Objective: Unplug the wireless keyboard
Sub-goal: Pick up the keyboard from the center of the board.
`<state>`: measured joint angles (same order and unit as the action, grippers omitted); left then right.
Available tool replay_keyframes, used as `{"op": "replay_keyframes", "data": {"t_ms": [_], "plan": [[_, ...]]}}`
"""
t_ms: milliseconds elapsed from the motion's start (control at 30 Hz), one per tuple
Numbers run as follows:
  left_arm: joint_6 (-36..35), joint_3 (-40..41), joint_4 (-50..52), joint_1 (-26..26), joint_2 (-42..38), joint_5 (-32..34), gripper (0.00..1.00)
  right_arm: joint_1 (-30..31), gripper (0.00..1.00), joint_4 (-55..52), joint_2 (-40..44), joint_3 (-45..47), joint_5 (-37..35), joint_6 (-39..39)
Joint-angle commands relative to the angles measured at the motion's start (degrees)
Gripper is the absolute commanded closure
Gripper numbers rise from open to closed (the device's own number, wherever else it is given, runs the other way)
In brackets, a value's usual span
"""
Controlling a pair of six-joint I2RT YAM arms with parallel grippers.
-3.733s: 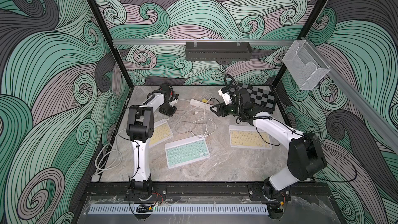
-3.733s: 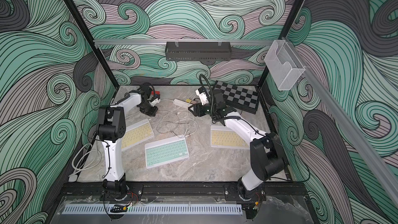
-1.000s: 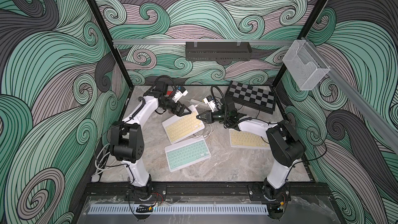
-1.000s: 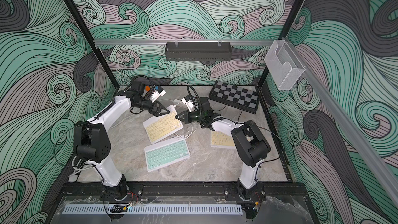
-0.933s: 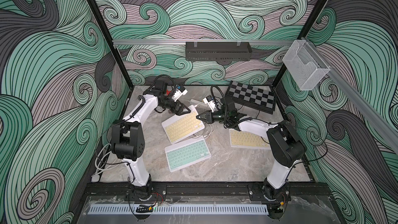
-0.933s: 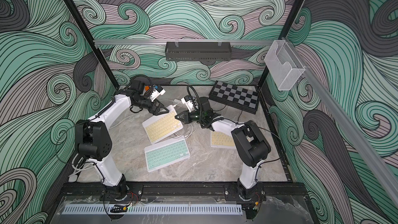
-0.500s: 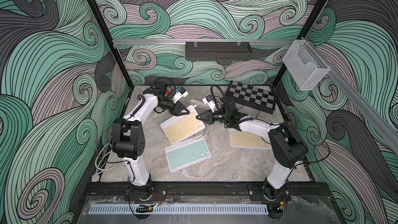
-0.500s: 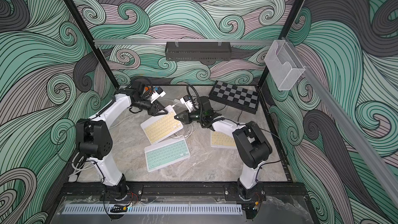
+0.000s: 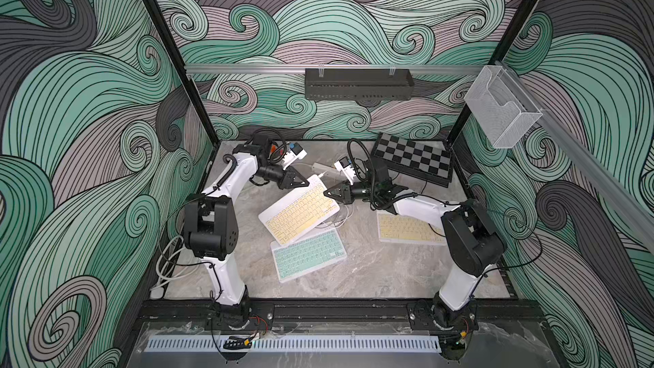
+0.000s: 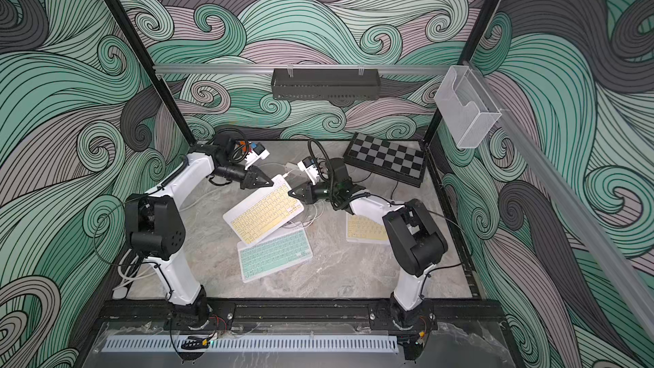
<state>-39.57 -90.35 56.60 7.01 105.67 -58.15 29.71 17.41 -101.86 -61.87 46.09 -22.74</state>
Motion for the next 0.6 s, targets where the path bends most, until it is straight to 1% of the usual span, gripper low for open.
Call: {"op": "replay_keyframes", "data": {"t_ms": [0,33,67,100,133,167,267,367,467,500,567], "plan": [[1.49,-2.37,1.03,0.2,-0.06,-0.64,1.0,1.31,1.0,3.94,2.05,-2.62,1.65,-0.43],[1.89,-2.38,0.85,0.2,-0.35,-0.95,1.0,1.25,0.98,4.07,2.21,-2.65,1.94,-0.72],[2.47,-2.21,0.45,0.2,-0.92,-1.33,1.0,1.07,0.91,4.61,2.39,-2.57,2.44,-1.44],[3.13,-2.1,0.04,0.2,-1.6,-1.84,1.0,0.89,0.77,5.22,2.61,-2.55,2.78,-2.49],[3.79,-1.82,-0.44,0.2,-2.3,-2.47,1.0,0.64,0.68,5.81,2.81,-2.52,3.18,-3.53],[4.57,-1.53,-0.87,0.19,-3.01,-3.2,1.0,0.23,0.62,7.5,3.07,-2.19,4.0,-5.45],[6.61,-0.46,-1.71,0.28,-5.6,-7.15,1.0,-1.22,0.51,14.15,4.14,-0.79,5.41,-11.82],[10.31,3.07,-6.5,0.78,-9.56,-9.88,1.0,-2.74,0.47,19.73,5.5,0.03,6.04,-17.47],[16.77,7.57,-15.1,1.16,-13.72,-12.06,1.0,-3.73,0.44,25.35,6.32,0.67,5.64,-22.89],[18.47,8.56,-16.87,1.4,-14.78,-12.79,1.0,-3.95,0.44,26.91,6.49,0.57,5.57,-24.19],[19.42,8.95,-17.68,1.83,-15.82,-14.53,1.0,-4.05,0.44,27.57,6.5,0.03,5.52,-24.82]]}}
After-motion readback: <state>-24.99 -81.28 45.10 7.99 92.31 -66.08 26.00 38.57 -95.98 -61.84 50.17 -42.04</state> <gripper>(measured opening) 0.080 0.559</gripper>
